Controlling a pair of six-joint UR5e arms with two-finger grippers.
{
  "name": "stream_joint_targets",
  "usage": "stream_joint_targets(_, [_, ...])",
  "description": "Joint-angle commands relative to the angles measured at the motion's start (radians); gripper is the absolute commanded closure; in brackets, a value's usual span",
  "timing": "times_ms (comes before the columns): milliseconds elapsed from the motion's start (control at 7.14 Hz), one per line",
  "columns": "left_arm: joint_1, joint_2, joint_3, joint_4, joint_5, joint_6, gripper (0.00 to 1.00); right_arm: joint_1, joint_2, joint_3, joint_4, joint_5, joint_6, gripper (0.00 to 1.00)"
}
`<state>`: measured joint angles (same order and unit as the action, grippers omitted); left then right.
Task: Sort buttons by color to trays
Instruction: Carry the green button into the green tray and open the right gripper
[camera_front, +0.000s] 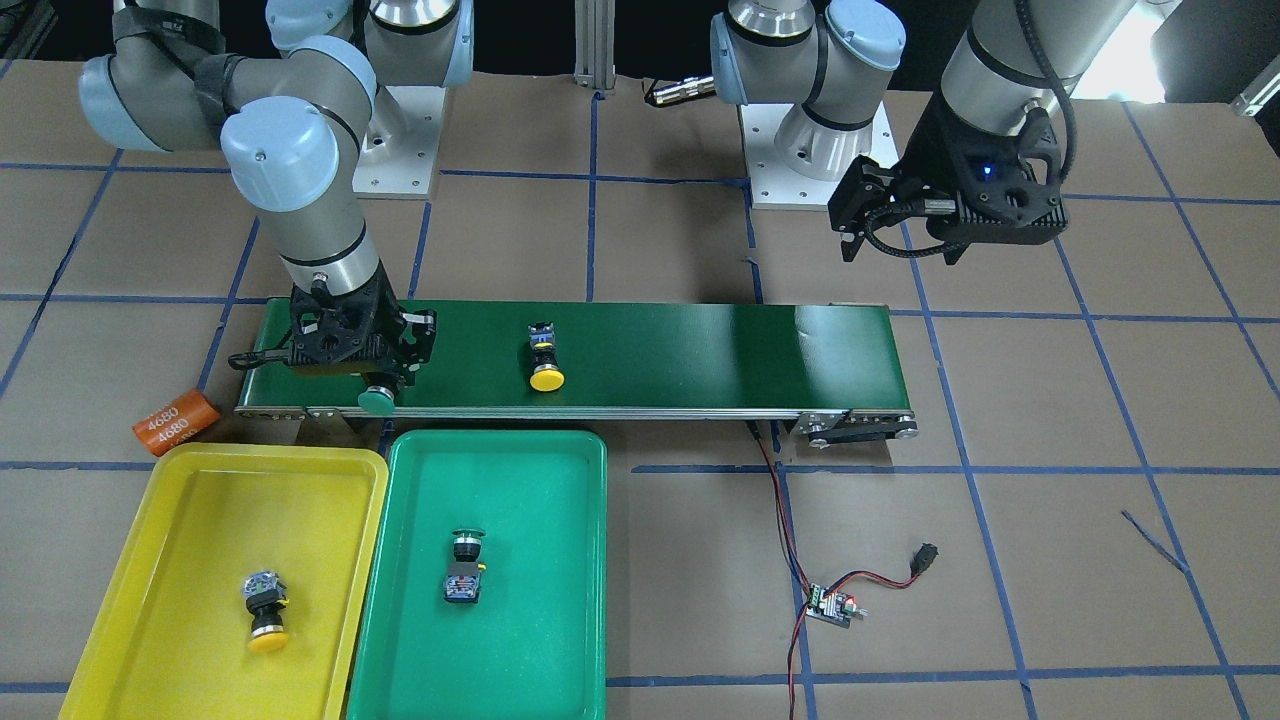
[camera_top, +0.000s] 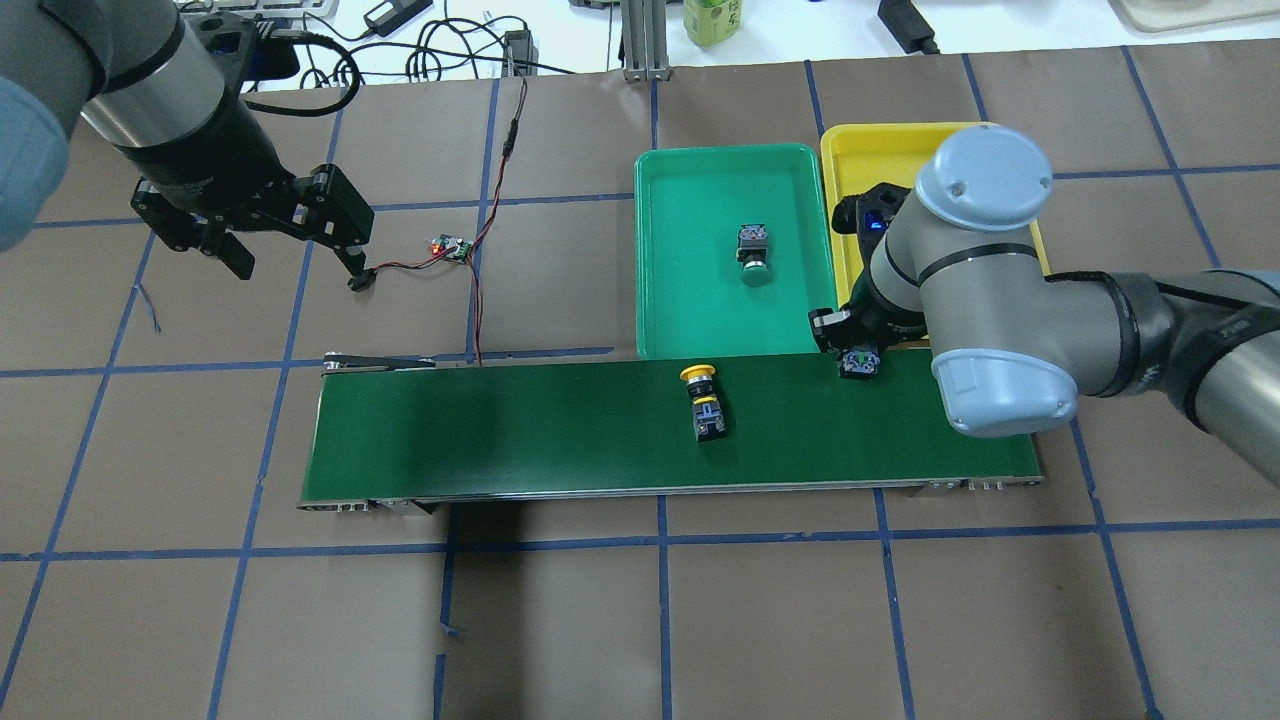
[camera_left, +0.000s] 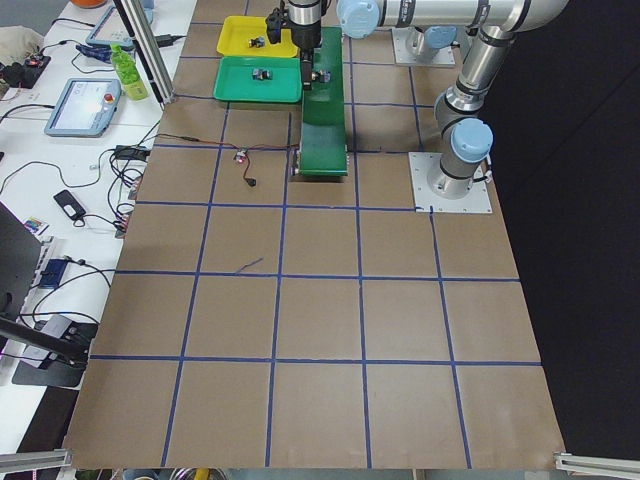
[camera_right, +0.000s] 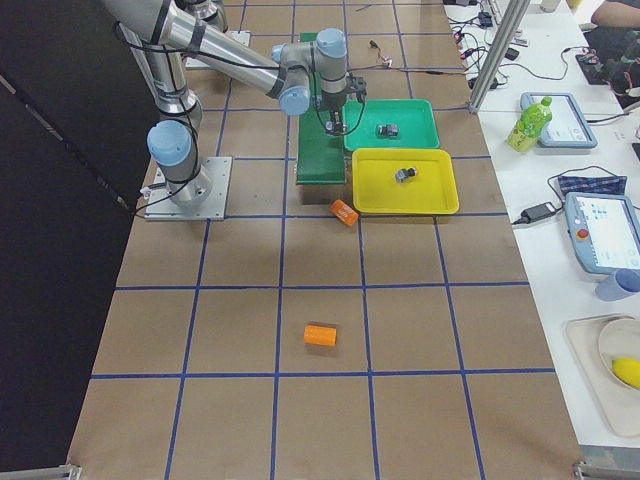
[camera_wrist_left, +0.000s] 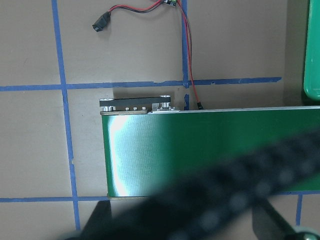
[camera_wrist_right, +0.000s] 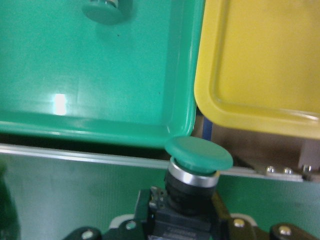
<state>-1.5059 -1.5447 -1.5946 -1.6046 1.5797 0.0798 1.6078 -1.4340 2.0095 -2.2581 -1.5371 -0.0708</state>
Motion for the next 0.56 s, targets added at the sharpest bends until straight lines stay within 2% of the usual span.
stream_joint_targets(0, [0.001, 0.0, 0.004, 0.0, -0.001, 0.001, 0.0, 0.047, 0.169, -0.206, -0.003, 0.003, 0.006, 0.79])
stream_joint_targets(140, [0.001, -0.002, 0.007, -0.002, -0.001, 0.002, 0.0, 0.066, 0.261, -0.297, -0.003, 0.002, 0.008, 0.72])
stream_joint_targets(280, [0.001, -0.002, 0.01, 0.0, -0.001, 0.002, 0.0, 0.066, 0.344, -0.342, -0.006, 0.002, 0.0, 0.57])
stream_joint_targets(420, [0.001, -0.002, 0.01, 0.0, -0.001, 0.002, 0.0, 0.066, 0.366, -0.345, -0.024, 0.002, 0.003, 0.25])
